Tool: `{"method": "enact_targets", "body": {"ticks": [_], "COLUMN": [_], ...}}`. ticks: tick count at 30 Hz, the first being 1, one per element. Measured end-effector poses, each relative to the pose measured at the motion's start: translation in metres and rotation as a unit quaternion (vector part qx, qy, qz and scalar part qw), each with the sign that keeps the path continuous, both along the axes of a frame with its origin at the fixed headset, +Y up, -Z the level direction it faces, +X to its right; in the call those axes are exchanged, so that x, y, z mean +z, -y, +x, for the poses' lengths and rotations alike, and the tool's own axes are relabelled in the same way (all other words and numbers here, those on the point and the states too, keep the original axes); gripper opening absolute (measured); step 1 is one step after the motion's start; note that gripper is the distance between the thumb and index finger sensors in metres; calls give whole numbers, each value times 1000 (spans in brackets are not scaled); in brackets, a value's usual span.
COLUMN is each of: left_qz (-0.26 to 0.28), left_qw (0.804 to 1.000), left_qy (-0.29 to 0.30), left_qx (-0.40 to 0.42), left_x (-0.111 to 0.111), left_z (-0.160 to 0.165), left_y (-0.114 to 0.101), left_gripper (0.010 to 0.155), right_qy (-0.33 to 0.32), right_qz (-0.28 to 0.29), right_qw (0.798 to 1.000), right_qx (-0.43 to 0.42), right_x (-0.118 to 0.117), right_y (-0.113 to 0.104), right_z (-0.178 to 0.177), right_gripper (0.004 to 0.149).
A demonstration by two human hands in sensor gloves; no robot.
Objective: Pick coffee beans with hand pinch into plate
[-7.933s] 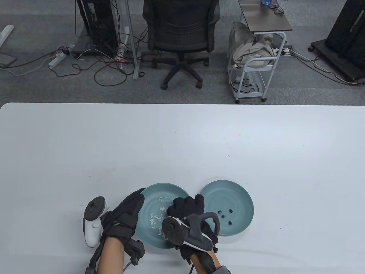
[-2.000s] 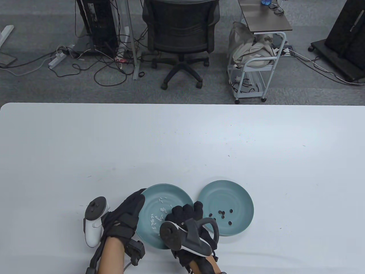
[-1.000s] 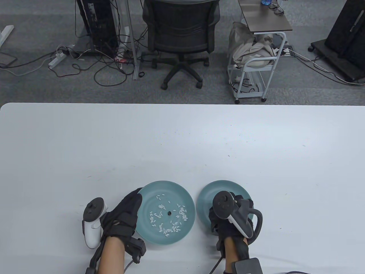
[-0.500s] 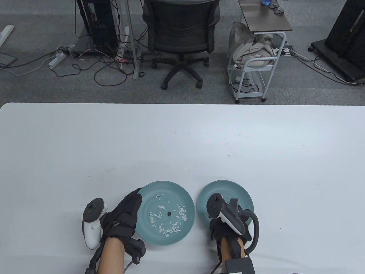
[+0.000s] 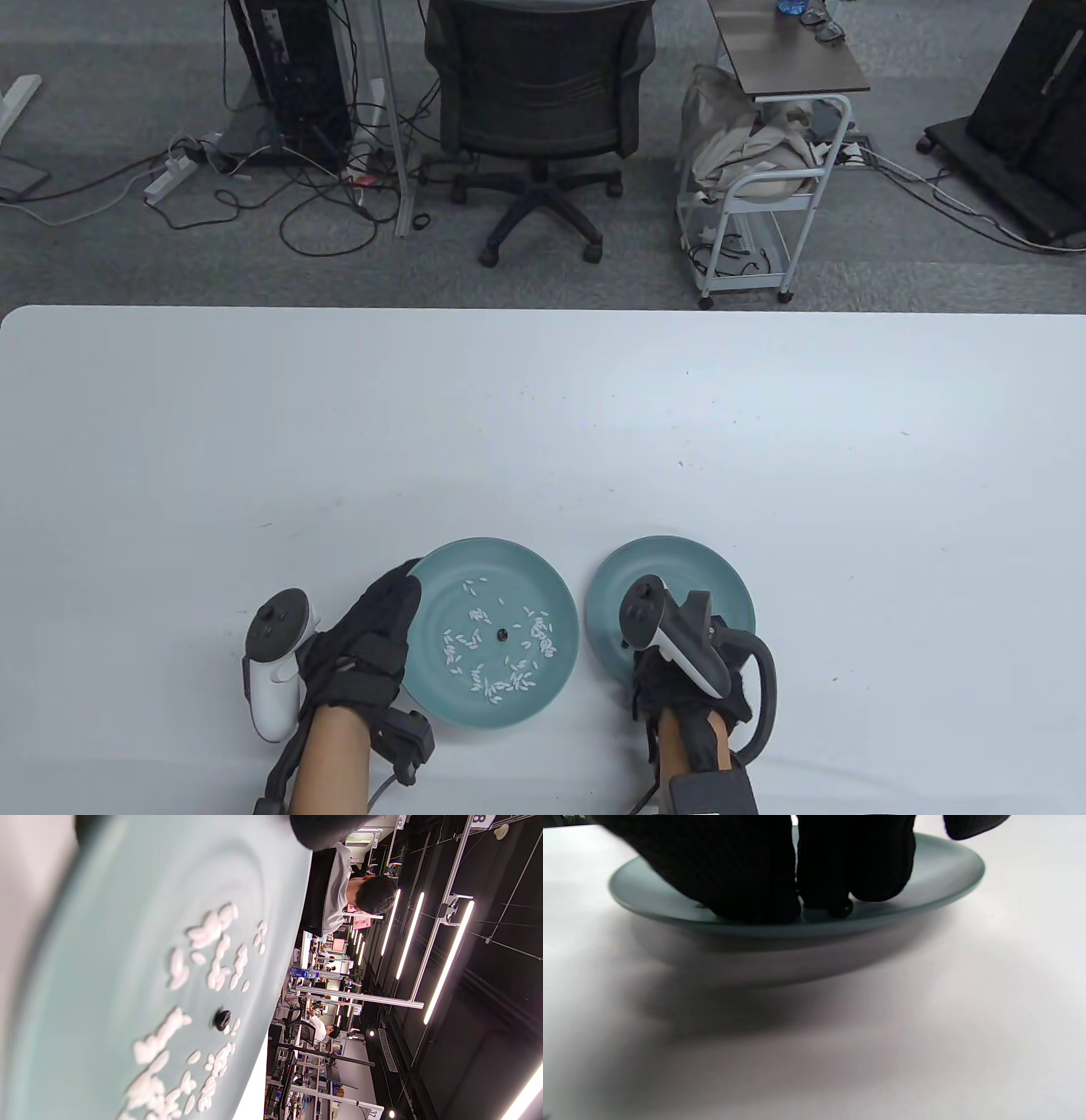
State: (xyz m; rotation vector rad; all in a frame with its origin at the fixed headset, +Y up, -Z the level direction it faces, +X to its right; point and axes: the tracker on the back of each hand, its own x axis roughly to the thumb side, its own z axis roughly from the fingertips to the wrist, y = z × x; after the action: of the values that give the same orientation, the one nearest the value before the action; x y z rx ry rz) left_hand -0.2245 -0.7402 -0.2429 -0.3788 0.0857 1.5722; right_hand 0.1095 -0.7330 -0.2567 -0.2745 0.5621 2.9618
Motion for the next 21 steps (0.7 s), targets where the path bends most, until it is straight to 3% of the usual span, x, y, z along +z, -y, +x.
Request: {"method": "enact_targets", "body": {"ticks": [6,12,14,18,21], "left_qz": [0,-1,0,1,-1], "left_qw": [1000,1000,1000,1000,1000], "left_qy": [1,-2,-1,3,2], "left_qx": [-3,-5,-4,-3,-3], "left_x": [0,0,0,0,0], "left_z": [1,0,0,0,0], "left_y": [0,0,-1,-1,-1], "left_gripper": [54,55,56,56,57], "right_qy": [27,33,33,19,-12], "right_qz": [6,45,68,168,195], "right_qw": [997,995,993,976,963], "right_qx": [-70,-85,-87,-138,-186], "right_x": [2,4,5,8,9], "right_y": [-4,-13,-16,-31,-39], "right_z": [16,18,17,13,7], "right_gripper": [37,37,37,37,37]}}
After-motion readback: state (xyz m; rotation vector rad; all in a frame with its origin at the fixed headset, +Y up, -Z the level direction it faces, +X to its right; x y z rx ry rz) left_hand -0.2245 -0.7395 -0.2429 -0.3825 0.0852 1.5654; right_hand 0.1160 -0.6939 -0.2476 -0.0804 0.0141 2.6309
